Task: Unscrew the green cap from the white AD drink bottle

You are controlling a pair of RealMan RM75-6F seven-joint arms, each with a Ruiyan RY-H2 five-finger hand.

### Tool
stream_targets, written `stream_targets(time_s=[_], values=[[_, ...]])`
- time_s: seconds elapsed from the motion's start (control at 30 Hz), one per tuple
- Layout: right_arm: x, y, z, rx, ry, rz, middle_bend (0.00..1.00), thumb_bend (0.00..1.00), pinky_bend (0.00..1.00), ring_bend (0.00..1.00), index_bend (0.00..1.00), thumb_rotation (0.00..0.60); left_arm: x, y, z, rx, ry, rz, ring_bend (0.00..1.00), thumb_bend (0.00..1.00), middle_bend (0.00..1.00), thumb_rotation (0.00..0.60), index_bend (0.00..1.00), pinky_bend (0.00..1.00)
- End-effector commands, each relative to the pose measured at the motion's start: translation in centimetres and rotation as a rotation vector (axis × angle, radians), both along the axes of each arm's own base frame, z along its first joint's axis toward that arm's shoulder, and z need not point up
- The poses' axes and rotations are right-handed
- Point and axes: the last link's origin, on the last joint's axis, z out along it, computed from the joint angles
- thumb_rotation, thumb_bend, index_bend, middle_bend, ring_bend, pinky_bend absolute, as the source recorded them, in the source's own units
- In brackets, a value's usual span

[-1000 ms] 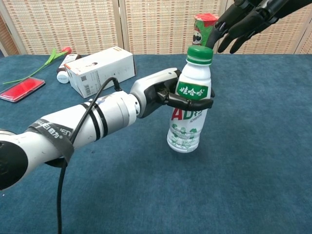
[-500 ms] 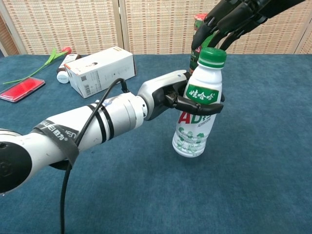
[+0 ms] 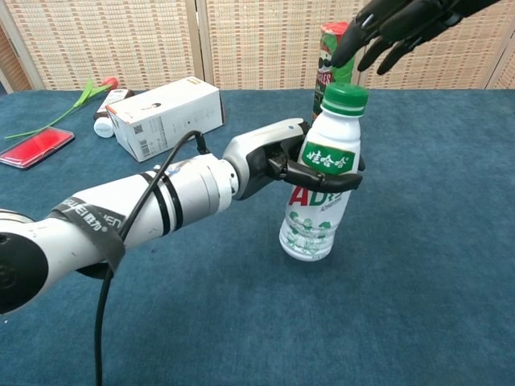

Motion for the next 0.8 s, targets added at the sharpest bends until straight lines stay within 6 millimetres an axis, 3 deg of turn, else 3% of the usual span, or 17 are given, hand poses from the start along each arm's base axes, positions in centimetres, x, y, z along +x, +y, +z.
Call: stream_targets(time_s=[0.03, 0.57, 0.8], values=[[-0.36, 0.19, 0.18, 0.034, 0.024, -0.026, 0.0, 0.53, 0.0, 0.0, 0.17, 0.432, -0.21, 0.2, 0.04, -0.009, 0.002, 0.007, 0.44, 0.83, 0.88, 0.6, 0.74, 0.49], [-0.62, 0.01, 0.52, 0.077, 0.037, -0.057, 0.0, 0.53, 0.0, 0.0, 0.19, 0.434, -0.45, 0.61, 0.07, -0.016, 0.014, -0.009, 0.45, 0.83, 0.88, 0.6, 0.74, 0.5], [-0.58, -0.18, 0.46, 0.091, 0.026, -0.077, 0.0, 0.53, 0.0, 0.0, 0.21, 0.435, -0.05, 0.7, 0.27, -0.03, -0.014, 0.014, 0.45, 0.83, 0.88, 0.6, 0.74, 0.57]])
